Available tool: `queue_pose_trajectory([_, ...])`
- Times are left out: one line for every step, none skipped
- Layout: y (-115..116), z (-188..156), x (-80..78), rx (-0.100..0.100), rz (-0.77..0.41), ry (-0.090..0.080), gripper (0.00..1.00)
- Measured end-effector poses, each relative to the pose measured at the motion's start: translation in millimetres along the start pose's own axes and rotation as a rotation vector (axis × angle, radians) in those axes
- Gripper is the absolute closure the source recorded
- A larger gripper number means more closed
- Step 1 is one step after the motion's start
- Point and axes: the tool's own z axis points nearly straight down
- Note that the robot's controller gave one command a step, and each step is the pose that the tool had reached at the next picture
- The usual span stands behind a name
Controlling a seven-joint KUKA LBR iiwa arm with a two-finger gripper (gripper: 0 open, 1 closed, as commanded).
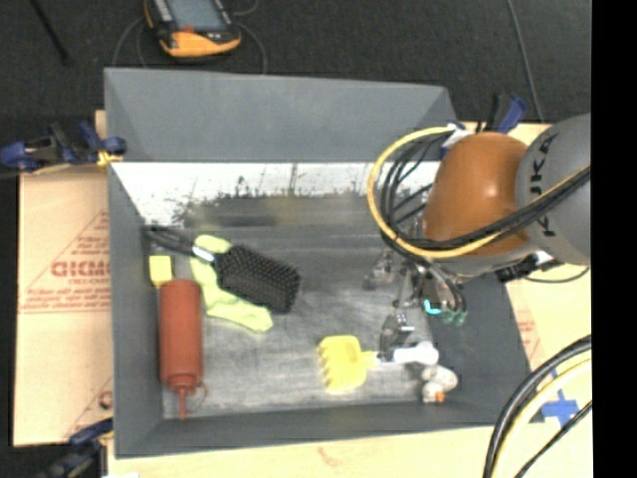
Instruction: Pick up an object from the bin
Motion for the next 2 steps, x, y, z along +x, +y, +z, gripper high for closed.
queue_pose_trajectory([0, -4, -2.0, 0.001, -0.002, -0.008, 0.0])
queue_pose_trajectory([-20, 56, 40.6, 0.001, -0.114, -0.01, 0.0])
